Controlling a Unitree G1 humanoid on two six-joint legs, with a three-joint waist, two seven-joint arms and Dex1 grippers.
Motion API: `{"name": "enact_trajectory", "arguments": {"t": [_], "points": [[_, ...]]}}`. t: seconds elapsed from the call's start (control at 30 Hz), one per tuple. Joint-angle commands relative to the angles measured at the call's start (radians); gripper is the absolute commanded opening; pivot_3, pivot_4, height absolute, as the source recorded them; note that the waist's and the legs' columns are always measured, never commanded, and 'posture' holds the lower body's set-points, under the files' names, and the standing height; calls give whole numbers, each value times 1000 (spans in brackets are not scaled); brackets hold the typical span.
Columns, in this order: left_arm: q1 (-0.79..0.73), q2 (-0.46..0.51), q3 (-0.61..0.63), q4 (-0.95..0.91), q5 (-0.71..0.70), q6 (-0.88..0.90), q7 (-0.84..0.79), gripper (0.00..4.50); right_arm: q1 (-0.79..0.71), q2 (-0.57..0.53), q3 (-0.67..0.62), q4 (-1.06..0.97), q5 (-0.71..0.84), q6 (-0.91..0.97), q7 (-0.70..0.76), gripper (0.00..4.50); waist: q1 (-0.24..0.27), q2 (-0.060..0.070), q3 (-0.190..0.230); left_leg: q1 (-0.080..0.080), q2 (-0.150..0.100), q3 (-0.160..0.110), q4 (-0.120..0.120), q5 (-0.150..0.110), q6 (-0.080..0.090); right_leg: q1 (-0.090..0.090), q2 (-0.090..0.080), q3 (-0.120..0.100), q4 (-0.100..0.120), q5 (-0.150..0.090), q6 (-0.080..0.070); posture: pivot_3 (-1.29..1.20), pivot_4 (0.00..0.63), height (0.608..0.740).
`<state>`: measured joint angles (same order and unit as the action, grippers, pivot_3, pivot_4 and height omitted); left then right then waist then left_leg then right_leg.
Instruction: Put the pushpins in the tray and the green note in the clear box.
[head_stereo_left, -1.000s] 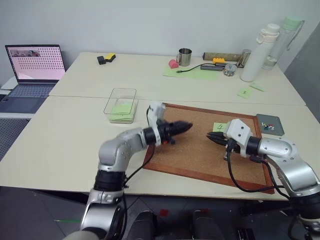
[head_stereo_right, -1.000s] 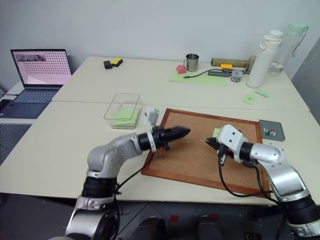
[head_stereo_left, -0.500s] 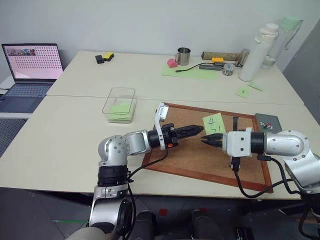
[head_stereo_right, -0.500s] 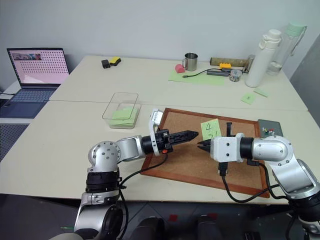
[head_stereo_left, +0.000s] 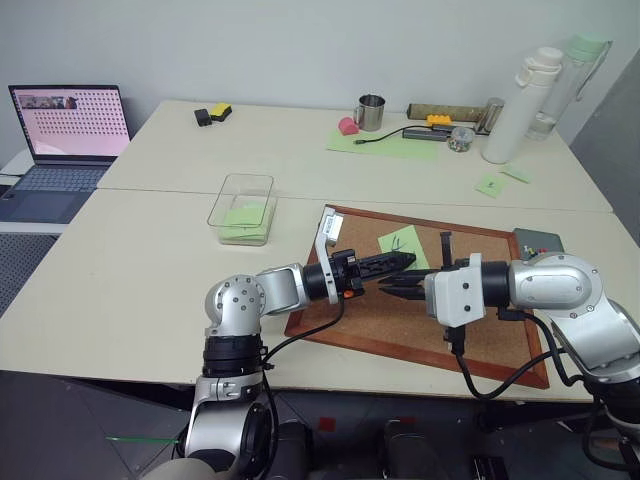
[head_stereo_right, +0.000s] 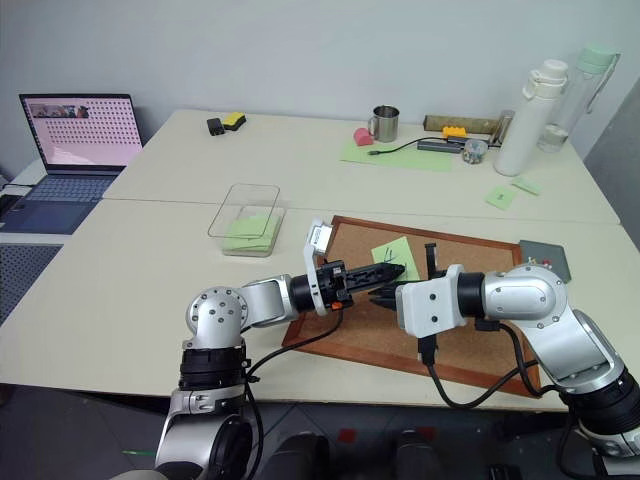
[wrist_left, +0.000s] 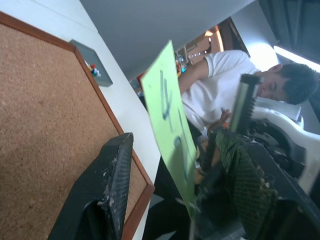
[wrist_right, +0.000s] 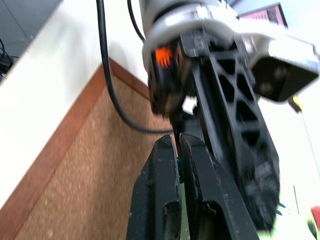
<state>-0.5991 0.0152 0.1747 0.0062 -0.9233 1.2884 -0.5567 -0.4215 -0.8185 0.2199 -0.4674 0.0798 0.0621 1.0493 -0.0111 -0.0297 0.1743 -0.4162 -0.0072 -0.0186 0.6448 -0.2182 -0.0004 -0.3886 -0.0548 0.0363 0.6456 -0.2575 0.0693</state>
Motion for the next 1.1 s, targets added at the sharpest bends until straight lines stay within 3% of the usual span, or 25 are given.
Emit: {"name": "enact_trajectory", "arguments": {"t": [0.03, 0.43, 0.5, 0.63, 0.8, 0.93, 1.1], "points": [[-1, 1, -4, -42, -39, -25, -17, 2155, -25, 0, -9, -33, 8, 1, 12, 0, 3, 0, 0, 0, 0, 0, 0, 0, 0, 0, 0, 0, 0, 0, 0, 0, 150, 740], [5, 22, -23, -43, -53, -40, -27, 68, -31, -3, -27, -38, 15, 12, 21, 0, 9, 0, 0, 0, 0, 0, 0, 0, 0, 0, 0, 0, 0, 0, 0, 0, 150, 740], [6, 25, -26, -43, -51, -44, -29, 68, -34, -6, -31, -41, 17, 16, 22, 0, 9, 0, 0, 0, 0, 0, 0, 0, 0, 0, 0, 0, 0, 0, 0, 0, 150, 740], [-2, 57, -86, 41, 121, -190, 16, 68, -29, -23, -71, -94, 52, 62, 18, 0, 10, 0, 0, 0, 0, 0, 0, 0, 0, 0, 0, 0, 0, 0, 0, 0, 150, 740], [-15, 85, -114, 58, 163, -259, -16, 68, 15, -24, -128, -167, 105, 165, -23, 0, 11, 0, 0, 0, 0, 0, 0, 0, 0, 0, 0, 0, 0, 0, -1, 0, 150, 740], [-34, 128, -199, 8, 236, -363, -88, 68, 79, 64, -247, -196, 204, 365, -177, 0, 14, 0, 0, -1, 0, 0, 0, 0, 0, 0, -1, 0, -1, 0, -1, 0, 150, 740], [-69, 210, -401, -88, 433, -644, -236, 68, 119, 163, -475, -33, 213, 535, -407, 0, 19, 0, 0, -2, 0, 0, 0, 0, -1, 0, -5, 2, -1, -3, -8, 0, 150, 740]]}}
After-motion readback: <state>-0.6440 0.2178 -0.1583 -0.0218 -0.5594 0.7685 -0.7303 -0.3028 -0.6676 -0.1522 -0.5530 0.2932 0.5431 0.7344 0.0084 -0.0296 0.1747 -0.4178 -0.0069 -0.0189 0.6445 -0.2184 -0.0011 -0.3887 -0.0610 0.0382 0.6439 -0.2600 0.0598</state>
